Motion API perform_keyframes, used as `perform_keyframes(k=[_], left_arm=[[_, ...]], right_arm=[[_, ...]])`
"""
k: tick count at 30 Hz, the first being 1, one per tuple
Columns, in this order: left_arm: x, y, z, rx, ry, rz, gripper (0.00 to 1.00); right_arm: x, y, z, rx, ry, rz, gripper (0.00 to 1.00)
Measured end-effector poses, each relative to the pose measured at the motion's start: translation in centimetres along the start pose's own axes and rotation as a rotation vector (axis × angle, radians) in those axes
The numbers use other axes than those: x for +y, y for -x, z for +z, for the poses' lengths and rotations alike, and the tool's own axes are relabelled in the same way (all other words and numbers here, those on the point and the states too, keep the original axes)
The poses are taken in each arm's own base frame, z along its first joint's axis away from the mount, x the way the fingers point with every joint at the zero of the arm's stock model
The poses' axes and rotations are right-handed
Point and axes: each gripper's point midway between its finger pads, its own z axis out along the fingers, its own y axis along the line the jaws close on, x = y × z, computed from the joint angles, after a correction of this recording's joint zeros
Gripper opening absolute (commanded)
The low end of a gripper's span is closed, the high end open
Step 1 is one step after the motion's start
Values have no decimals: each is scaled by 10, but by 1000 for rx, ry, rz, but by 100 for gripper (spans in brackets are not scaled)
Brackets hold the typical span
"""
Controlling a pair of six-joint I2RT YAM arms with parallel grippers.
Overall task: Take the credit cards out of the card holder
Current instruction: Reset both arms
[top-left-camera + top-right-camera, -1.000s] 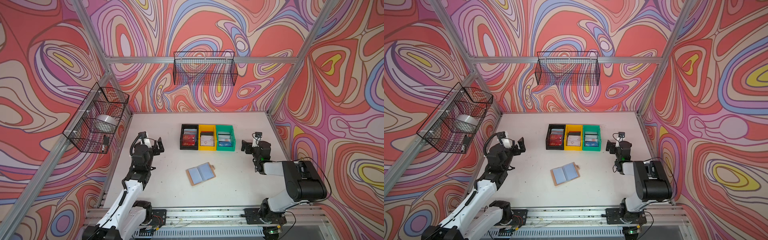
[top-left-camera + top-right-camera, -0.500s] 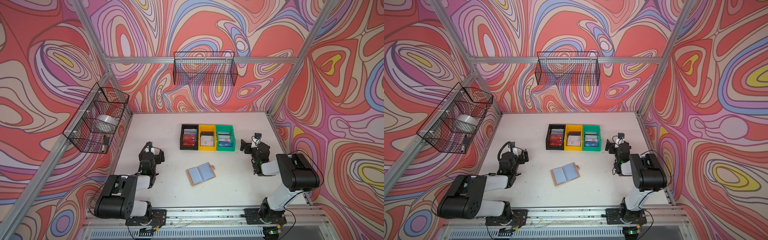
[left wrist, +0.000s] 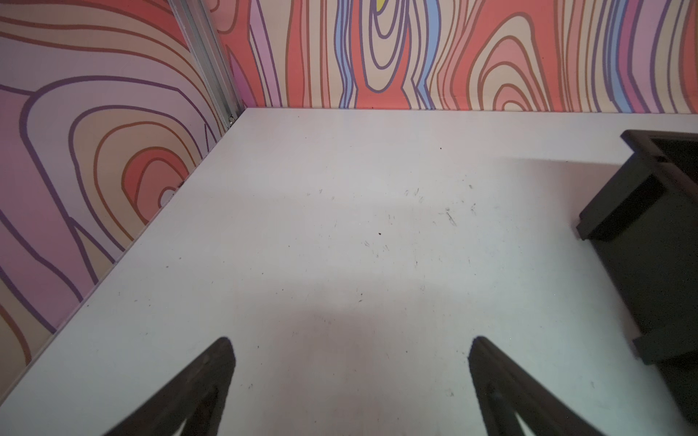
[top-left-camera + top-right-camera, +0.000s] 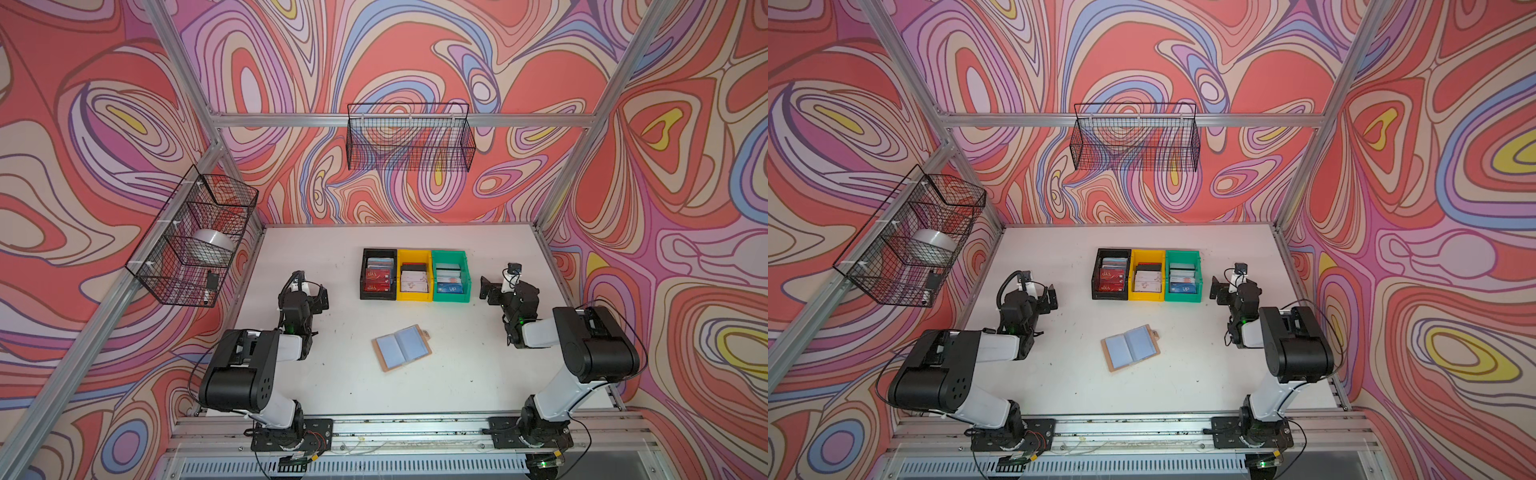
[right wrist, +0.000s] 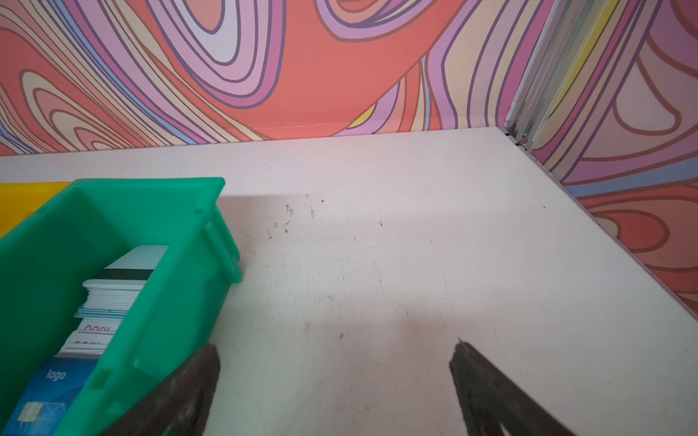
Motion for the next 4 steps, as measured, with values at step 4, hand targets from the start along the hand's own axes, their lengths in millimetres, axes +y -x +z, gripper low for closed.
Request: perform_keyframes(k=[4], left_arm=[[4,-3,0,9,21,-2,100]], right_arm=[[0,0,0,0,0,0,98]])
